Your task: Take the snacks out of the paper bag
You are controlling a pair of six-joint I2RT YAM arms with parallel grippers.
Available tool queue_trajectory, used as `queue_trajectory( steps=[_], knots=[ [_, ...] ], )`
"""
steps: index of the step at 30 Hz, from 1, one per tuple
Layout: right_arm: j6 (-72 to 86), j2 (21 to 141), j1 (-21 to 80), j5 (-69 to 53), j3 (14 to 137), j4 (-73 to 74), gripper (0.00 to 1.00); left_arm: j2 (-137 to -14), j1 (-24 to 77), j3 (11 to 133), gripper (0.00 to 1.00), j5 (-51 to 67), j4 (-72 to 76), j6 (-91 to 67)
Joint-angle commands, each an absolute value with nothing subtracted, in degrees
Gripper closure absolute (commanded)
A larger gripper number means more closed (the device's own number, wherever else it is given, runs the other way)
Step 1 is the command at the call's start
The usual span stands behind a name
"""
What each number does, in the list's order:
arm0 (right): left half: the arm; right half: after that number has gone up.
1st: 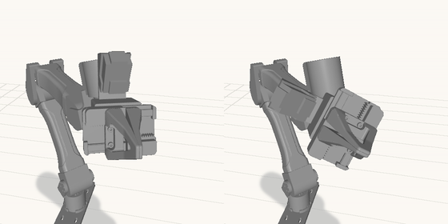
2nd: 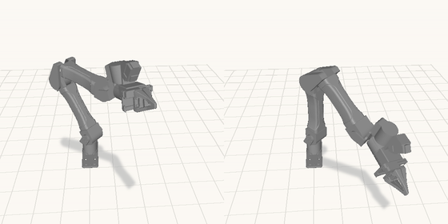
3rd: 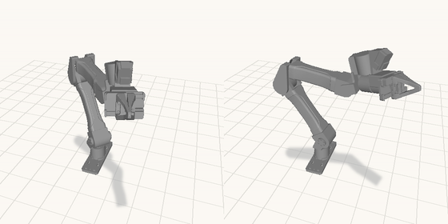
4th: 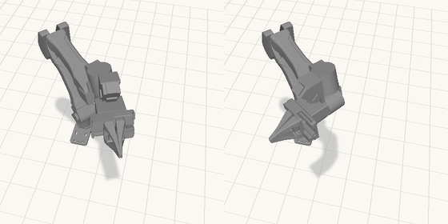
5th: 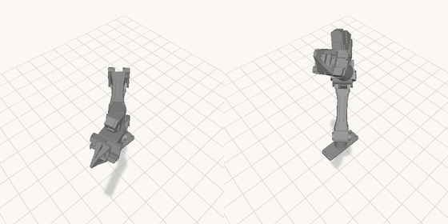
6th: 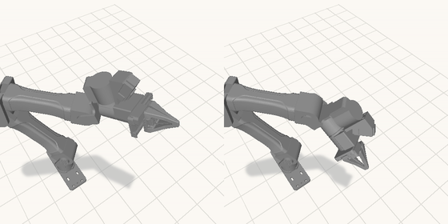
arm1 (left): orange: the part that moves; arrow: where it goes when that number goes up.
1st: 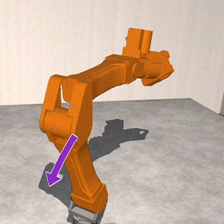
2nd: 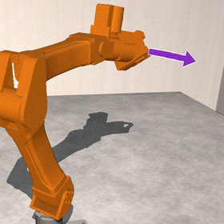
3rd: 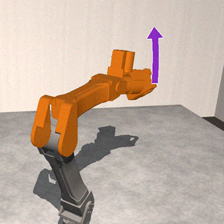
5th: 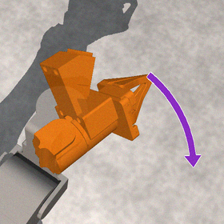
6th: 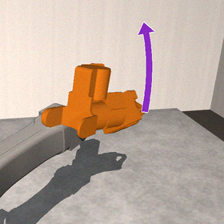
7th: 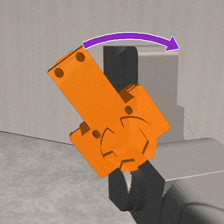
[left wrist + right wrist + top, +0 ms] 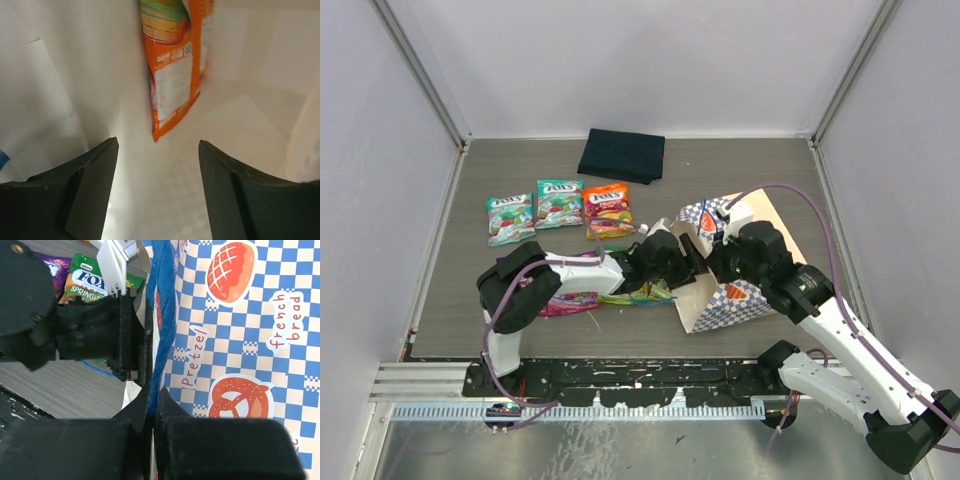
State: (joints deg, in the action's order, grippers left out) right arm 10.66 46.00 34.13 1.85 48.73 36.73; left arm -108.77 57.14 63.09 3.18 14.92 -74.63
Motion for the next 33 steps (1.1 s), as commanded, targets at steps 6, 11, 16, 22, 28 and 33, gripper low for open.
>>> queue_trajectory(
  steps=[6,11,16,22,28,33],
  knots=[
    [11.4,44.9,34.0,-4.6,49.5,30.6,0.99,-116.2,60.4,71.1,0.29,-9.1,12.8,-84.9],
    [12.1,45.9,34.0,-6.2,48.5,29.7,0.99,-120.7,61.6,77.2,0.29,-10.8,10.6,-82.8],
    [12.7,45.8,34.0,-9.4,48.3,27.3,0.99,-124.1,63.8,80.5,0.29,-14.2,8.9,-82.6],
    [13.2,44.9,34.0,-12.8,48.3,26.1,0.99,-128.0,65.0,80.6,0.45,-16.9,19.3,-80.4],
    [13.5,42.8,34.0,-9.7,49.0,27.6,0.99,-125.1,64.2,76.2,1.00,-18.8,28.0,-75.1],
    [14.1,41.5,33.8,-0.5,49.8,30.3,0.99,-116.2,59.1,66.1,1.00,-17.0,34.5,-71.3]
  ],
)
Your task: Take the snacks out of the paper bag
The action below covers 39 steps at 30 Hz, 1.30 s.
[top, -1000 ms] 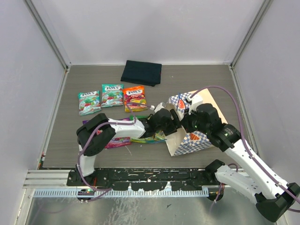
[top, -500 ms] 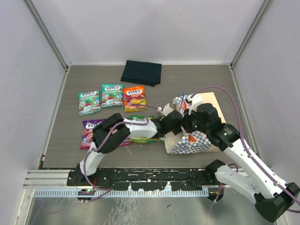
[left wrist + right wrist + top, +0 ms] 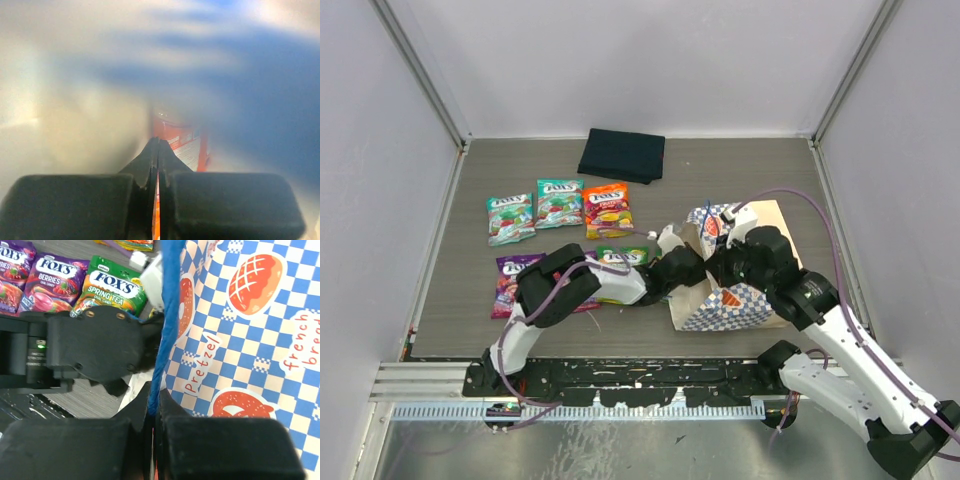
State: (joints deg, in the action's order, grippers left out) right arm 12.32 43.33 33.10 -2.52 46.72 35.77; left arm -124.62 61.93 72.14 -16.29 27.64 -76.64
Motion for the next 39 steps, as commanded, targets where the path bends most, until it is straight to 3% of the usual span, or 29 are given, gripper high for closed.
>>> queue_trajectory(
  steps=[1,7,10,15,18,20,25,27,39],
  knots=[
    [14.3,41.3,33.6,1.7,49.9,30.9,0.99,-113.5,57.9,64.4,1.00,-16.6,34.8,-70.3],
    [17.1,43.1,32.1,15.6,50.6,31.9,0.99,-98.9,53.6,56.9,1.00,-17.7,30.3,-63.3],
    [17.9,44.6,30.7,16.7,50.9,31.6,0.99,-92.5,53.4,56.4,1.00,-20.1,23.1,-59.9],
    [18.3,46.1,29.9,15.7,51.3,30.5,0.99,-94.1,53.9,61.1,1.00,-11.9,18.5,-61.3],
    [18.2,47.4,29.8,14.5,51.7,30.6,0.87,-102.1,57.1,67.8,0.56,-12.3,14.2,-61.8],
    [18.4,47.6,29.8,13.8,52.1,30.5,0.90,-108.2,58.7,72.6,0.47,-11.0,13.3,-61.2],
    [18.0,46.7,29.7,13.0,53.5,30.6,0.98,-120.3,59.6,82.3,0.36,-7.7,12.6,-64.7],
    [17.5,46.7,29.7,10.8,54.0,31.1,0.98,-122.9,59.9,83.1,0.00,-8.4,15.0,-66.5],
    [18.8,49.7,29.8,2.9,53.5,27.9,0.99,-138.2,62.7,87.3,0.02,-3.6,45.9,-64.1]
  ],
)
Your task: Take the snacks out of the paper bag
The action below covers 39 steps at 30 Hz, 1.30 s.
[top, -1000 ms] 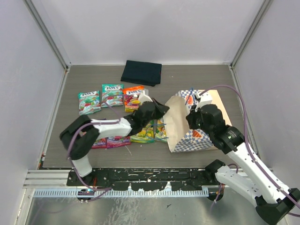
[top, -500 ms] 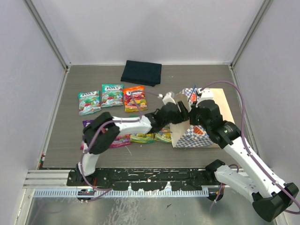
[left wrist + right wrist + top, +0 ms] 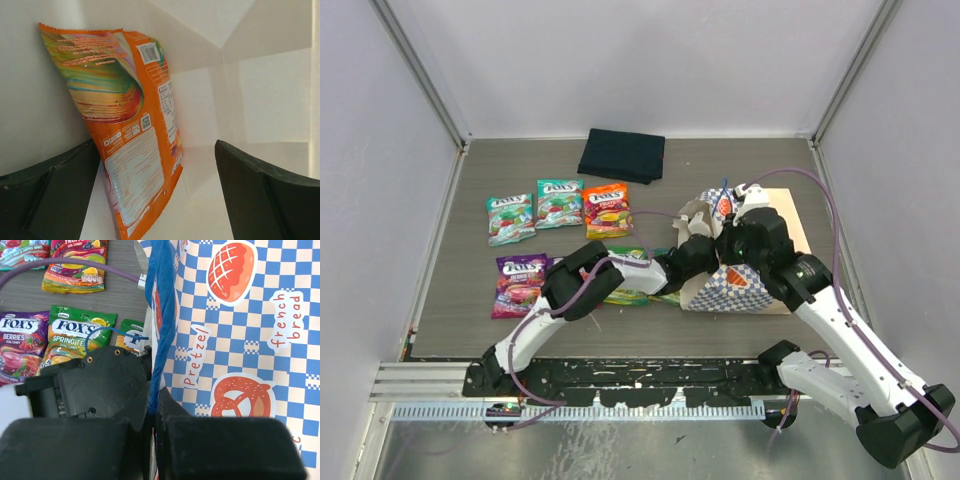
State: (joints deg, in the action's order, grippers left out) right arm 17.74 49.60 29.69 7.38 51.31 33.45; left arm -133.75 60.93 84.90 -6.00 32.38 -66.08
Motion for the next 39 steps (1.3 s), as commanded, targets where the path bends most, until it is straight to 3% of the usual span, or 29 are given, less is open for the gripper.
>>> queue_trajectory(
  steps=[1,8,9,16,17,19,20,29,39],
  knots=[
    [18.8,49.9,29.7,2.4,53.4,27.7,0.99,-139.1,63.2,87.8,0.02,-3.8,47.7,-63.5],
    [18.5,49.9,29.7,0.3,53.3,27.3,0.99,-141.5,65.7,93.1,0.01,-6.7,43.8,-59.4],
    [18.4,49.8,29.7,0.1,53.4,27.2,0.99,-141.6,66.1,94.3,0.05,-7.2,40.3,-58.3],
    [17.1,48.1,29.7,0.8,55.5,29.0,0.99,-139.4,65.5,96.2,0.56,-11.4,30.9,-53.2],
    [16.9,47.5,29.7,1.2,55.8,29.2,0.99,-138.5,65.1,95.2,0.65,-11.5,30.8,-52.8],
    [16.4,46.3,29.7,2.1,56.7,29.4,0.99,-136.6,64.1,93.3,0.94,-11.0,29.5,-53.2],
    [16.2,46.1,29.7,2.6,57.2,29.8,0.99,-135.3,63.5,92.1,0.99,-10.7,28.9,-53.7],
    [14.2,45.4,29.3,4.7,60.0,31.3,0.99,-121.2,56.1,73.5,1.00,-11.9,35.6,-54.6],
    [15.4,48.3,28.9,1.4,54.2,28.4,0.99,-104.2,52.7,64.4,1.00,-11.5,36.5,-47.3]
  ],
)
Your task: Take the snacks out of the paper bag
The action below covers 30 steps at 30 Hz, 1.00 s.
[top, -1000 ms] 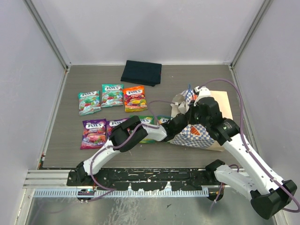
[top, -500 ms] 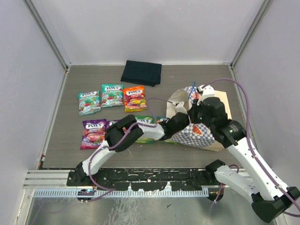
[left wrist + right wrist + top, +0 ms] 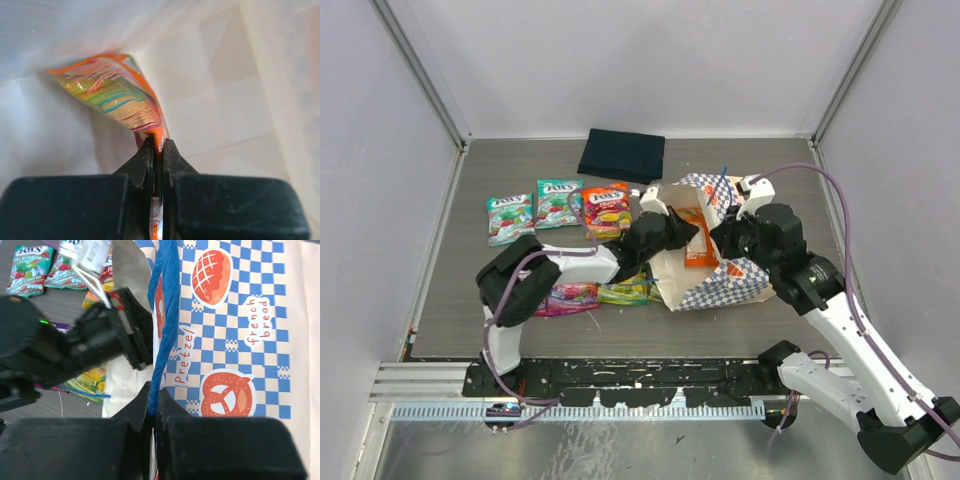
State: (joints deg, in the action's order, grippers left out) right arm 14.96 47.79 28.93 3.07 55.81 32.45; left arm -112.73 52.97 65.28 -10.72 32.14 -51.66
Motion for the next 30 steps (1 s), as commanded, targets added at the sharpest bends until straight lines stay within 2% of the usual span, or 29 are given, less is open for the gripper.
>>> queue_trajectory(
  steps=[1,10,15,19,25,30],
  knots=[
    [15.6,48.8,28.8,1.4,53.8,28.3,0.99,-102.9,52.4,63.8,1.00,-11.0,36.4,-47.0],
    [16.1,49.6,26.2,6.5,52.9,27.7,0.99,-90.6,50.8,58.9,1.00,-10.2,29.2,-43.6],
    [16.3,51.8,19.9,6.3,53.5,25.9,0.99,-83.6,48.4,59.9,1.00,-10.9,16.0,-37.4],
    [16.7,54.2,12.6,0.3,55.3,20.9,0.99,-77.4,45.3,59.6,1.00,-12.1,7.0,-34.9],
    [16.8,61.8,10.2,-7.8,65.3,15.6,0.99,-65.9,40.2,58.5,1.00,-16.7,-2.0,-31.5],
    [15.5,73.4,6.0,-17.7,79.8,15.9,0.99,-62.8,36.7,62.3,1.00,-16.8,-11.0,-27.6]
  ],
)
